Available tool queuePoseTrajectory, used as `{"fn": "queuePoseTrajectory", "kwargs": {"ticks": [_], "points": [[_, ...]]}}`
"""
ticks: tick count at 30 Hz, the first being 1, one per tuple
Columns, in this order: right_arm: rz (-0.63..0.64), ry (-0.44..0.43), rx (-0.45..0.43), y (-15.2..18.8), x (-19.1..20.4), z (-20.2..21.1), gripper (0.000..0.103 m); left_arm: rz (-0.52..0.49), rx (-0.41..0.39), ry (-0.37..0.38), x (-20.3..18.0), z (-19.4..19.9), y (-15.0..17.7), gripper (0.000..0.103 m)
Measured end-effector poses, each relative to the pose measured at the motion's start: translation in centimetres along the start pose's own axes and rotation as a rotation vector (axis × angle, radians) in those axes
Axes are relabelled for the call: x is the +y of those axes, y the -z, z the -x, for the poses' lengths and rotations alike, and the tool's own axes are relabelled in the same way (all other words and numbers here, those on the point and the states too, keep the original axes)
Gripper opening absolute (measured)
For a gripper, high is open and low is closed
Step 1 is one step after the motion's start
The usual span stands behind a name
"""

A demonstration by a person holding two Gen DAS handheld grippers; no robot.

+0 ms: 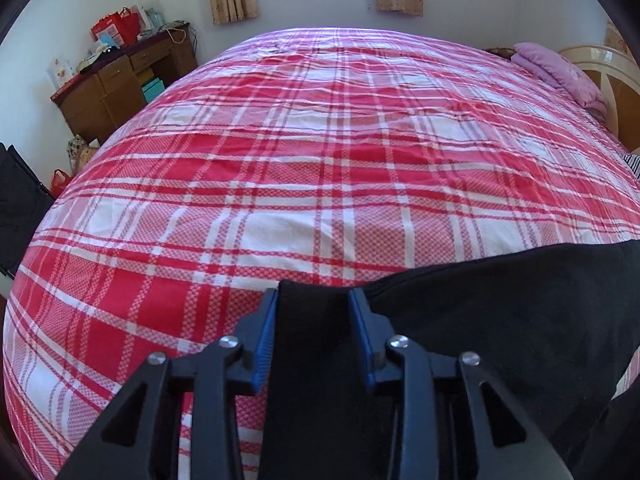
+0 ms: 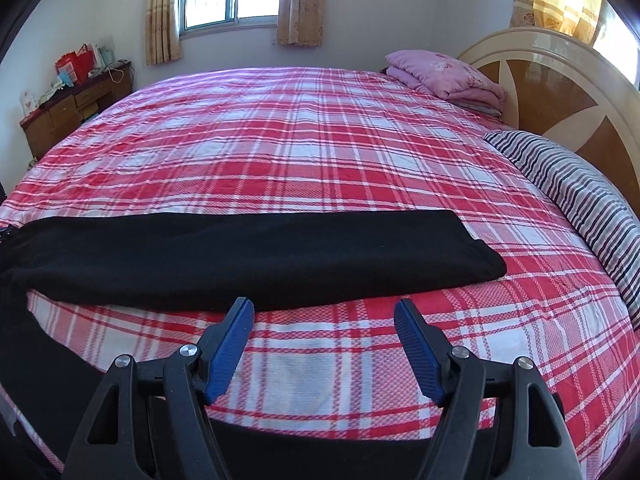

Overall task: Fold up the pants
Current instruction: 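Lower both tools onto the pants legs and close both grippers on the cuffs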

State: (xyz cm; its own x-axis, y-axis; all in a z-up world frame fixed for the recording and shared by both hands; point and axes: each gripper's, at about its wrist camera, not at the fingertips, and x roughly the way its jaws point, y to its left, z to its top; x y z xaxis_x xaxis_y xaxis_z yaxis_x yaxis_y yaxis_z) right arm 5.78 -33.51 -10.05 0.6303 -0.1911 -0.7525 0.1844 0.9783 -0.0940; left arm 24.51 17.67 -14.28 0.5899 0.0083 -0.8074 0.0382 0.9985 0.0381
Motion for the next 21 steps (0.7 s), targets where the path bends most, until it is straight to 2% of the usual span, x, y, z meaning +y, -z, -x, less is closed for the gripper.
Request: {"fn": "queuePoseTrajectory", "kwargs": {"ticks": [1,3,5,7,11,14,16,21], "points": [[0.005,0.007,0.005,-0.1,-0.3,-0.3,0.073,-0.007,-0.001,0.004,0.0,0.1,0.0,0.030],[0.013,0.024,0.018,-0.6,-0.8,-0.9,0.068,-0.019,0.005,0.034,0.0,0.4,-0.2,0.016],[0.010,0.044,0.025,-1.2,-1.7,-1.3,0.068,-0.017,0.021,0.057,0.0,0.7,-0.3,0.013],[0.002,0.073,0.026,-2.1,-3.0,-1.6,0.068,-0.040,0.019,0.053,-0.1,1.3,-0.3,0.012],[-0.015,0.143,0.020,-4.0,-5.8,-2.4,0.068,-0.024,-0.021,0.036,0.0,2.3,-0.7,0.012],[-0.060,0.178,0.031,-5.3,-8.3,-3.7,0.068,-0.026,0.007,0.005,0.0,1.3,-0.8,0.012],[-0.093,0.188,0.054,-6.2,-10.1,-5.1,0.068,-0.008,0.011,-0.007,0.3,0.9,-0.8,0.012],[-0.161,0.158,0.125,-7.9,-13.5,-8.8,0.068,0.062,-0.005,0.018,2.1,0.7,-0.6,0.012]]}}
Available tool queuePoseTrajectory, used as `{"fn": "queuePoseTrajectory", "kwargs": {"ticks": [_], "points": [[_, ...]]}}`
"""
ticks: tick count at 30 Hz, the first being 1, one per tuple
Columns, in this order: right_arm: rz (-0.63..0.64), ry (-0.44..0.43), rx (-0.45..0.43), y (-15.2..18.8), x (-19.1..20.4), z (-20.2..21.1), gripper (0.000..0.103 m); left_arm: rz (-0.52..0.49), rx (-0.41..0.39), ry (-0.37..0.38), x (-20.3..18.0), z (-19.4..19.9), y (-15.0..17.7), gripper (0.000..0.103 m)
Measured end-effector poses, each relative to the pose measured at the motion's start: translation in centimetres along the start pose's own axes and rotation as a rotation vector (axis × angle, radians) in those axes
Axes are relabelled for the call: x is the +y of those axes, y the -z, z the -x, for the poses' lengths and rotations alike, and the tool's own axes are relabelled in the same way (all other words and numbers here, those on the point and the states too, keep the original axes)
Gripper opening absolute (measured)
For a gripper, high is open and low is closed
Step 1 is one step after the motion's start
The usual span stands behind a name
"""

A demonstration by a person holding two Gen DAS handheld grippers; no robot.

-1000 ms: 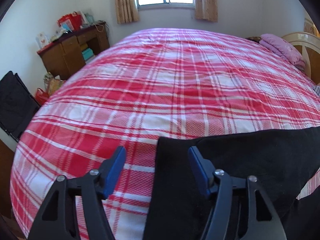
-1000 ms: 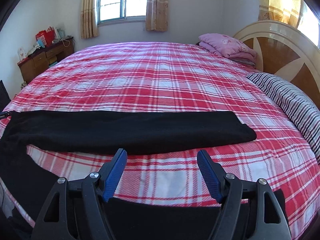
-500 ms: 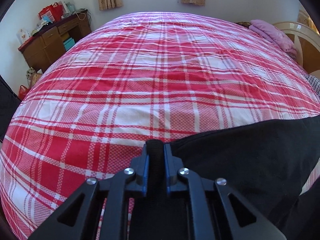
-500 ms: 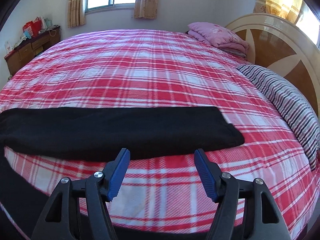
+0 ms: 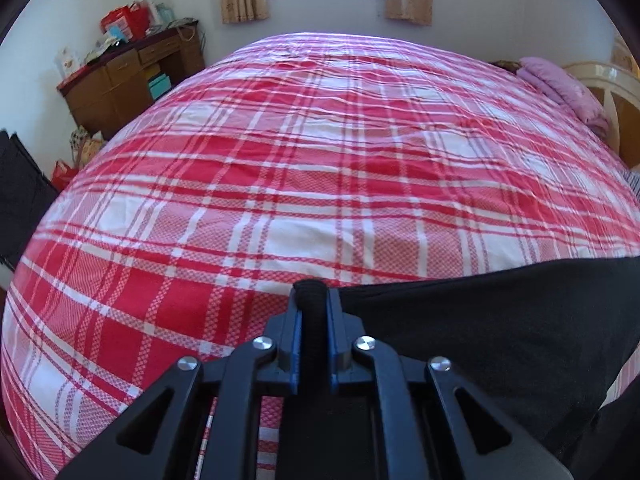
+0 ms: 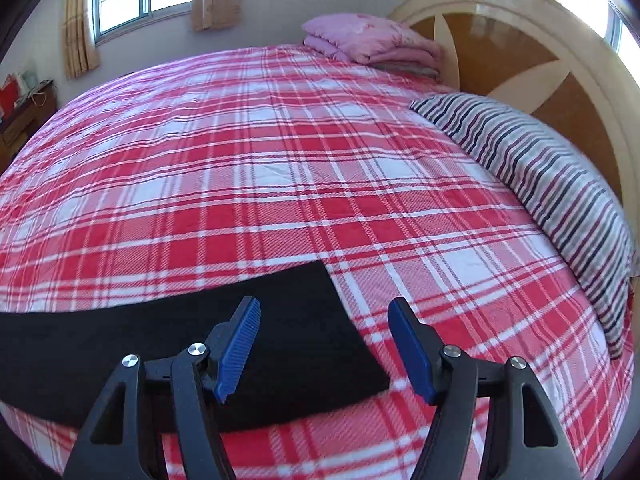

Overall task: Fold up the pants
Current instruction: 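Lower both tools onto the pants legs and close both grippers on the cuffs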

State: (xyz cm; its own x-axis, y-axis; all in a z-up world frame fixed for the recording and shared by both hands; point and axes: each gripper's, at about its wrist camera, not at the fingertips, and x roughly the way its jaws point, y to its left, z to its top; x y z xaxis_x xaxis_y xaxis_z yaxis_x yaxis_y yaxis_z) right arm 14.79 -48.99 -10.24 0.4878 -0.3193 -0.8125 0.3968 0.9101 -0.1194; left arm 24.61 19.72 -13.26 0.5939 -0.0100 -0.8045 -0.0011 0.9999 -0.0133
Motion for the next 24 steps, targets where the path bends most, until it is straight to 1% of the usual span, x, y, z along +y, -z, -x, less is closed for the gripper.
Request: {"fn": "queuePoseTrajectory", "kwargs": {"ticks": [2,6,9,10,11,12,13,14,15,16,19,24], "points": [[-0.004,-0.020,0.030,-0.8,-0.2,-1.7,0.068,0.005,0.013,0.009,0.1,-0.5,0.0,0.012],[-0.012,-0.071,0.129,-1.9,-0.4,-5.5,0.068,-0.031,0.014,-0.002,-0.7,-0.7,-0.1,0.012],[-0.009,-0.095,0.172,-2.2,-0.2,-7.6,0.068,-0.053,0.011,-0.009,-1.0,-0.7,0.0,0.012],[-0.001,-0.100,0.186,-2.1,-0.1,-8.1,0.059,-0.059,0.011,-0.010,-1.1,-0.7,0.1,0.012],[0.004,-0.122,0.196,-2.0,0.0,-8.5,0.048,-0.065,0.010,-0.012,-1.1,-0.6,0.1,0.012],[0.005,-0.144,0.189,-2.0,0.1,-8.4,0.042,-0.068,0.009,-0.011,-1.1,-0.6,0.1,0.012],[0.015,-0.157,0.182,-2.0,0.2,-8.1,0.027,-0.070,0.010,-0.010,-1.1,-0.6,0.1,0.012],[0.023,-0.155,0.177,-2.0,0.4,-7.8,0.017,-0.070,0.012,-0.008,-1.1,-0.6,0.0,0.012],[0.033,-0.155,0.172,-2.0,0.6,-7.4,0.014,-0.071,0.012,-0.006,-1.1,-0.5,-0.1,0.012],[0.042,-0.157,0.166,-2.0,0.7,-7.0,0.010,-0.073,0.011,-0.002,-1.1,-0.4,-0.1,0.012],[0.061,-0.162,0.120,-1.8,0.8,-5.0,0.008,-0.081,-0.005,0.006,-1.3,0.2,-0.3,0.012],[0.066,-0.182,0.001,-1.6,0.2,-1.1,0.008,-0.076,-0.079,0.043,-1.0,2.3,-0.2,0.012]]}}
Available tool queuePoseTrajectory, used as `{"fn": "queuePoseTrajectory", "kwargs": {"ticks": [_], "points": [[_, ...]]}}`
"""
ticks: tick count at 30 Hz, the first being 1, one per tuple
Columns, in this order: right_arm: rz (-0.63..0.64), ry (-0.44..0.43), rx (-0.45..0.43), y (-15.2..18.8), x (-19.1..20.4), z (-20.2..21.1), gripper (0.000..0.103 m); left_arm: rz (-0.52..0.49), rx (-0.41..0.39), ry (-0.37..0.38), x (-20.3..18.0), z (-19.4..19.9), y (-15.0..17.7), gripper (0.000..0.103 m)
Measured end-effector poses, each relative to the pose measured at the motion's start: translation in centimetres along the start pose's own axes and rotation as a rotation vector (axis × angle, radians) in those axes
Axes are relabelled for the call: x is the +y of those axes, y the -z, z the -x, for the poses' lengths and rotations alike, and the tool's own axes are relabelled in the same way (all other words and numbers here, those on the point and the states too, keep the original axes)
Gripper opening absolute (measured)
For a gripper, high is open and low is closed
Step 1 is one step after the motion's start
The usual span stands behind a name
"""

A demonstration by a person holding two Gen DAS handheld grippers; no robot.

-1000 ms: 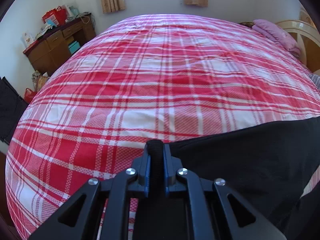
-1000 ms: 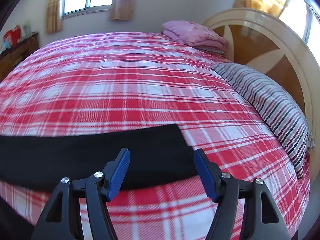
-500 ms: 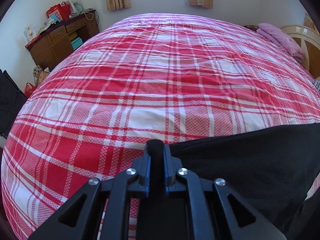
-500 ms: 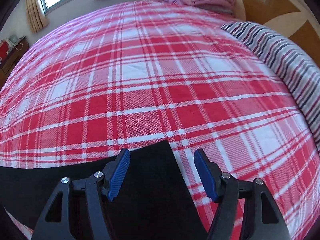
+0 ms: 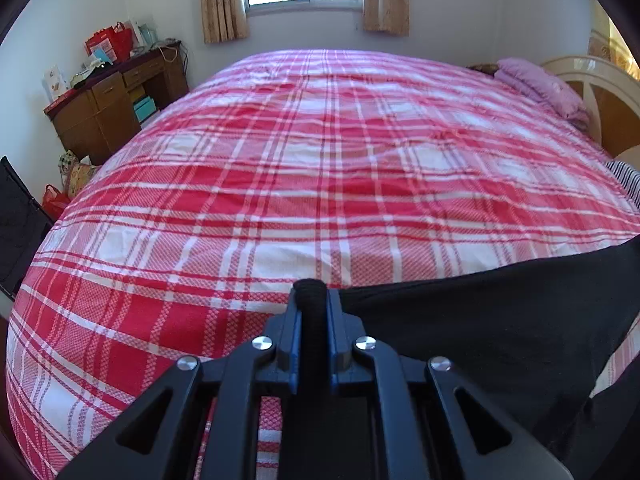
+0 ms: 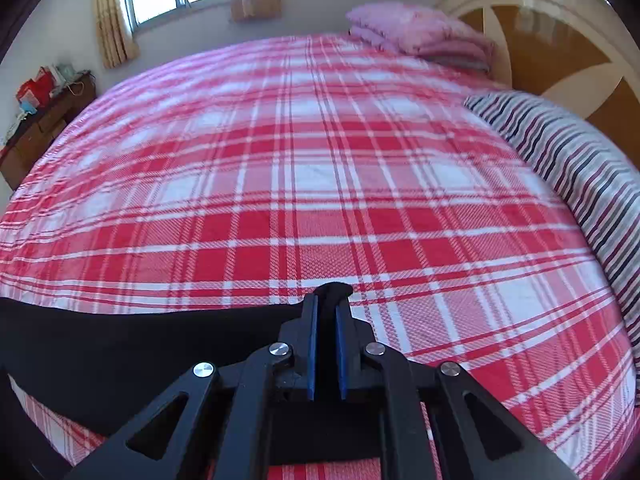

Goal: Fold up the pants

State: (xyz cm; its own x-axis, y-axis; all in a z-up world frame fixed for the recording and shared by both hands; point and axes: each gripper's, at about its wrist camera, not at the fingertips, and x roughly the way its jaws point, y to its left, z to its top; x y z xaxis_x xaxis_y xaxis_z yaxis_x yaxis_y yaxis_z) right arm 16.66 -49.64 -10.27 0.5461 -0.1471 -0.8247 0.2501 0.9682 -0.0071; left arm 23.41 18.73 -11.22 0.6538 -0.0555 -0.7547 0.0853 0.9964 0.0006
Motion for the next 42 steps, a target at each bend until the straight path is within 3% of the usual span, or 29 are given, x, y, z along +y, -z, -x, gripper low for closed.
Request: {"fn": "queuePoseTrajectory", "kwargs": {"ticks": [12,21,23,31,36,42], "points": [[0.037,-0.037,-0.200,3.7,-0.2,9.8,0.008,0.038,-0.120,0.102,1.3,3.6,0.7,0.012],[-0.007,-0.040,-0.227,9.1,-2.1,12.6,0.006,0.076,-0.184,0.177,2.7,7.1,3.3,0.012],[-0.017,-0.031,-0.226,10.5,-2.6,13.1,0.002,0.079,-0.193,0.184,2.8,7.7,4.0,0.012],[-0.043,-0.020,-0.203,15.5,-3.8,14.8,0.002,0.084,-0.198,0.224,3.2,8.9,7.5,0.012],[-0.057,-0.007,-0.184,17.6,-3.9,15.6,0.002,0.064,-0.188,0.238,3.4,9.5,9.8,0.012],[-0.073,0.007,-0.233,18.5,-4.1,18.4,0.002,0.072,-0.202,0.254,4.2,10.6,10.9,0.012]]}}
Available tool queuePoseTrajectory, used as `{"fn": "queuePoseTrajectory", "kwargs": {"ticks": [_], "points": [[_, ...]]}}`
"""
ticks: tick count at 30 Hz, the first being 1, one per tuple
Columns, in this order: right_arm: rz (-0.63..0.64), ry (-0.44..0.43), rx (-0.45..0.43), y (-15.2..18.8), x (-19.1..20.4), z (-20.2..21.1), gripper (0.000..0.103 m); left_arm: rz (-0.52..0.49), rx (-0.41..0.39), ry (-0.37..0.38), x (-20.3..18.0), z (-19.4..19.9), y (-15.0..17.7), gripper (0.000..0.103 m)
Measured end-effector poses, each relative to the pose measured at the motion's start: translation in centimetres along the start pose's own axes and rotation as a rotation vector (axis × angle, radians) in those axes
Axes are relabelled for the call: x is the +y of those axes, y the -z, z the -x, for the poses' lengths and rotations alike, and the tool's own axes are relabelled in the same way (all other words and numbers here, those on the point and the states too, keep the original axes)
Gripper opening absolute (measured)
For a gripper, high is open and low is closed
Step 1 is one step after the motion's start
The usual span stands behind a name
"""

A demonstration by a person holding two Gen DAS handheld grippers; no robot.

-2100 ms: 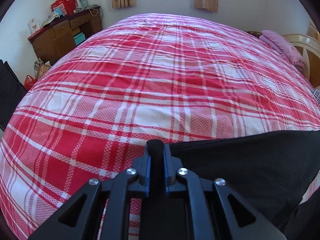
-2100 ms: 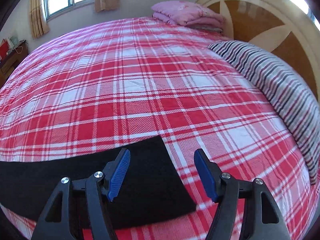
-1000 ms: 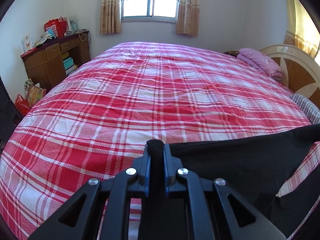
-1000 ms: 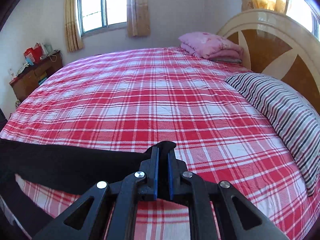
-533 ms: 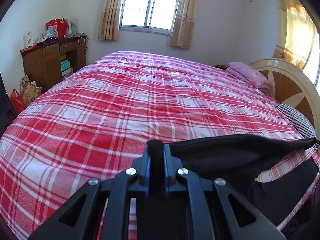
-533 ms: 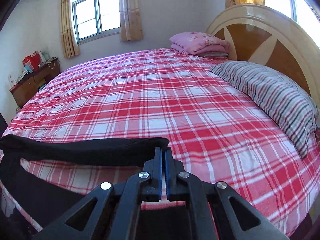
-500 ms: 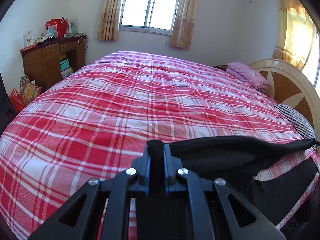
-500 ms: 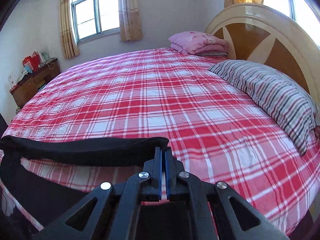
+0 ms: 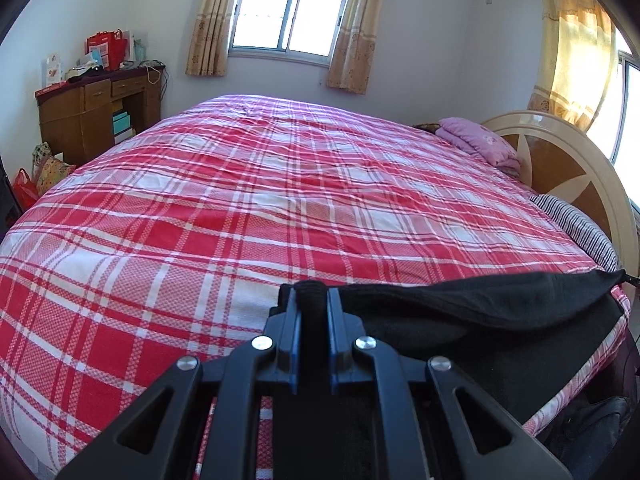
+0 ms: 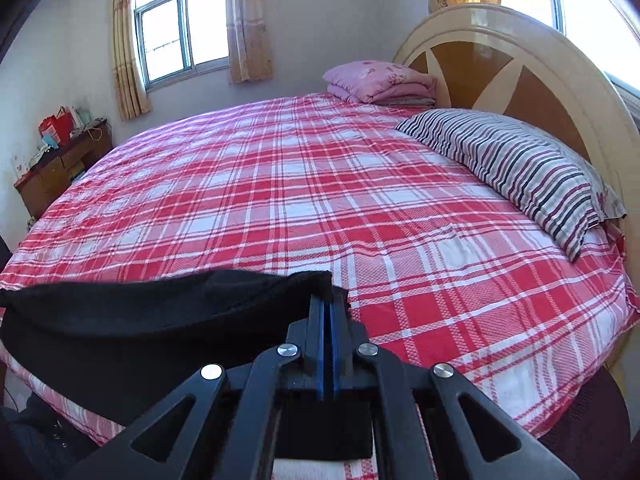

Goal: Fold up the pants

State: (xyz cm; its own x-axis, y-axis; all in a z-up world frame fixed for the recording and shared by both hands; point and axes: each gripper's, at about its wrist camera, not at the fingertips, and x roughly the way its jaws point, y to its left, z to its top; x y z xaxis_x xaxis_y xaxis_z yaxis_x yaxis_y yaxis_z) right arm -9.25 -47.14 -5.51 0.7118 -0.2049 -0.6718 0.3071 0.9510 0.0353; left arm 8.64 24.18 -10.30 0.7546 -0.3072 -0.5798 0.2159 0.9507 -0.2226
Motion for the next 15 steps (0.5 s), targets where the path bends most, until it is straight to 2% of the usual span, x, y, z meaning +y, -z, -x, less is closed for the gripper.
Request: {"fn": "queuePoseTrajectory", "kwargs": {"ticks": [5,15], "points": [[0.008,-0.001,-0.018,0.0,-0.4,2.1,0.002,0.002,-0.021,0.020,0.1,0.7,0.0,0.012],[0.056,0.041,0.146,4.2,-1.6,0.9,0.002,-0.023,0.041,0.034,0.7,0.5,3.4,0.012]]}}
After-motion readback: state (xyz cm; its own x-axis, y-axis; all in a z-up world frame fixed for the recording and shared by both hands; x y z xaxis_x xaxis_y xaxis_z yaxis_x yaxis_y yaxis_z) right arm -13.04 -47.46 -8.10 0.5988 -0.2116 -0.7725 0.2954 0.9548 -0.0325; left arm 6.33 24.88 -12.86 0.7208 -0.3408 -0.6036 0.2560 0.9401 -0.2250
